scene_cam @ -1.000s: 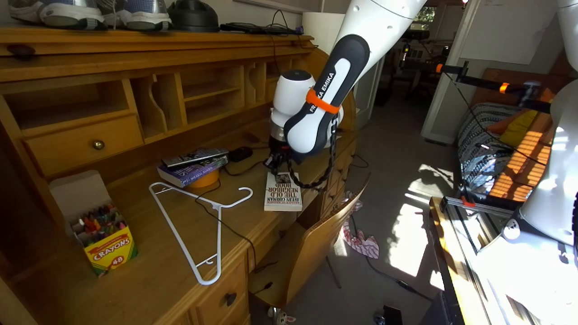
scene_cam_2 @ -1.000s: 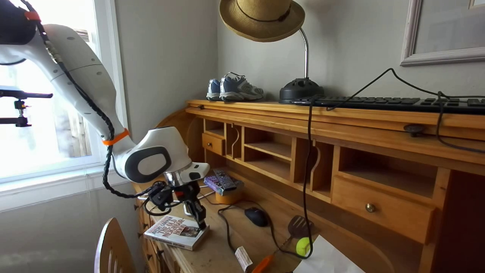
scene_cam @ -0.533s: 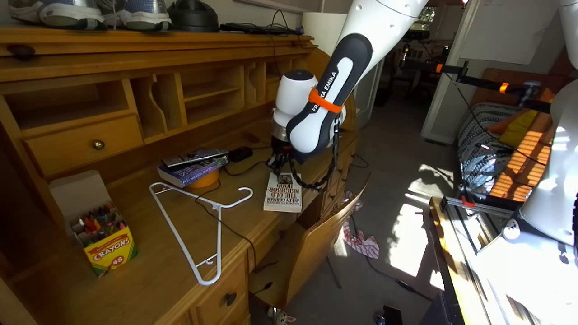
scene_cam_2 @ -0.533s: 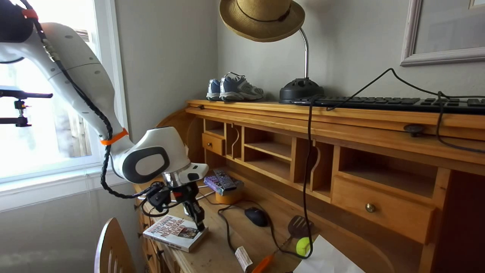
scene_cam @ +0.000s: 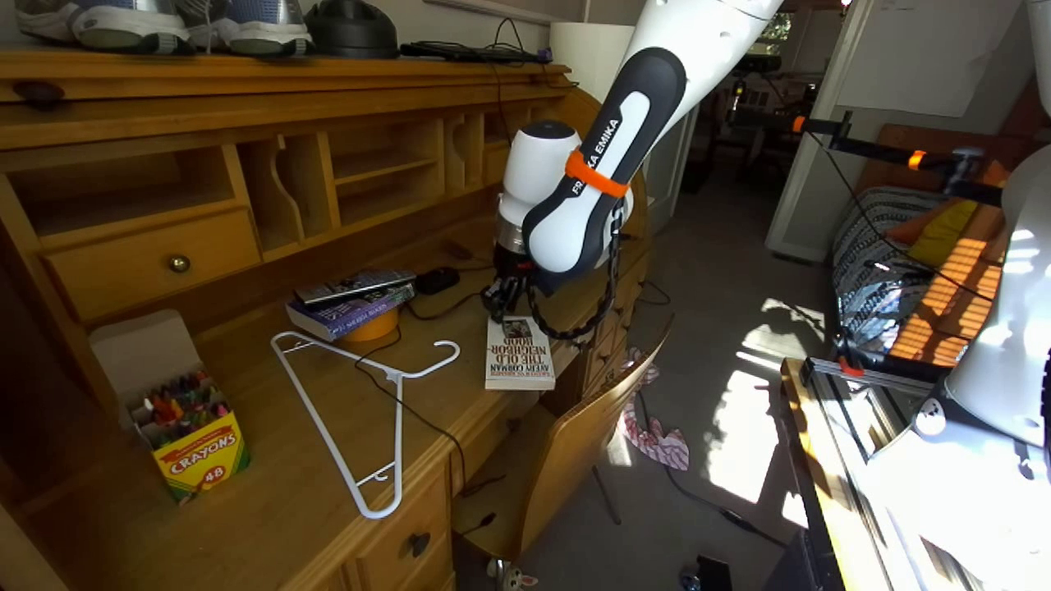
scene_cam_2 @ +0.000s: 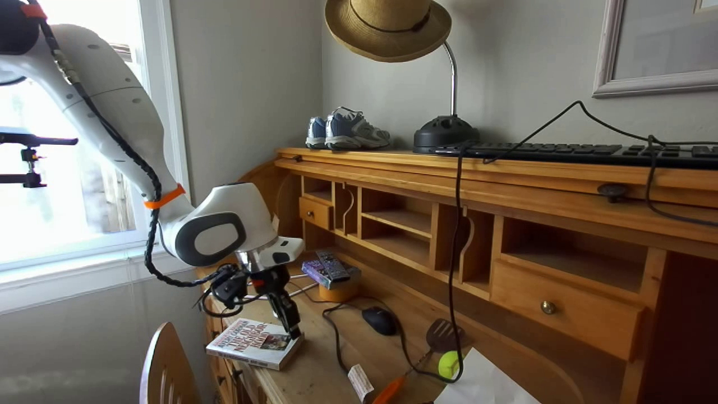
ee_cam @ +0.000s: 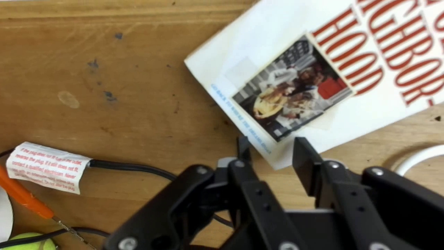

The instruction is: Move the book slightly backward

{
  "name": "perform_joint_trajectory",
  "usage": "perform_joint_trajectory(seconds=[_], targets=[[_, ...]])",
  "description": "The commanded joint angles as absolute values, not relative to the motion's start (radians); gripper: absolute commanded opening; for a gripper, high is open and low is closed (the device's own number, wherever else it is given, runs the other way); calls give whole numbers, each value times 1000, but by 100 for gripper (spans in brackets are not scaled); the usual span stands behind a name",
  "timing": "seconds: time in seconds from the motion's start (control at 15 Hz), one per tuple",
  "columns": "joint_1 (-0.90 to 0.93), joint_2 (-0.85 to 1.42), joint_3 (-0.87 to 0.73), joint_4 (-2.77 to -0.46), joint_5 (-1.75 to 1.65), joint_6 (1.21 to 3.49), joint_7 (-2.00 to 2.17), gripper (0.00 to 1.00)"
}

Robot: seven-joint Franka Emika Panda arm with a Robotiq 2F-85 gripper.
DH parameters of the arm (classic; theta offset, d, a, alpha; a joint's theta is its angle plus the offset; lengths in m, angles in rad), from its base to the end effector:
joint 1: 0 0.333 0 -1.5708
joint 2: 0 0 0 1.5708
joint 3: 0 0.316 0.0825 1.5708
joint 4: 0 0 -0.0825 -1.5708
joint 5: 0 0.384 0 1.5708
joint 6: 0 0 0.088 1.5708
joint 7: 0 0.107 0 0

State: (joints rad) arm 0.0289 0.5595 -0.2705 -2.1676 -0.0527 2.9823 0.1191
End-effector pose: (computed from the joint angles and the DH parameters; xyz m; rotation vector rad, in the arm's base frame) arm 0.5669 -0.1364 0.1682 2.9259 -0.3686 0.3878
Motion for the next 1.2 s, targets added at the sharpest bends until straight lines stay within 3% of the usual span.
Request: perform_joint_trajectory(seconds=[0.0, 0.27, 0.53, 1.13], targets=[[24, 461, -250, -2245, -30, 2996, 146, 71], [33, 389, -260, -2283, -32, 2978, 183, 100], [67, 240, -305, -2372, -60, 2864, 238, 100], [-64, -113, -209, -2434, -54, 2259, 125, 100]])
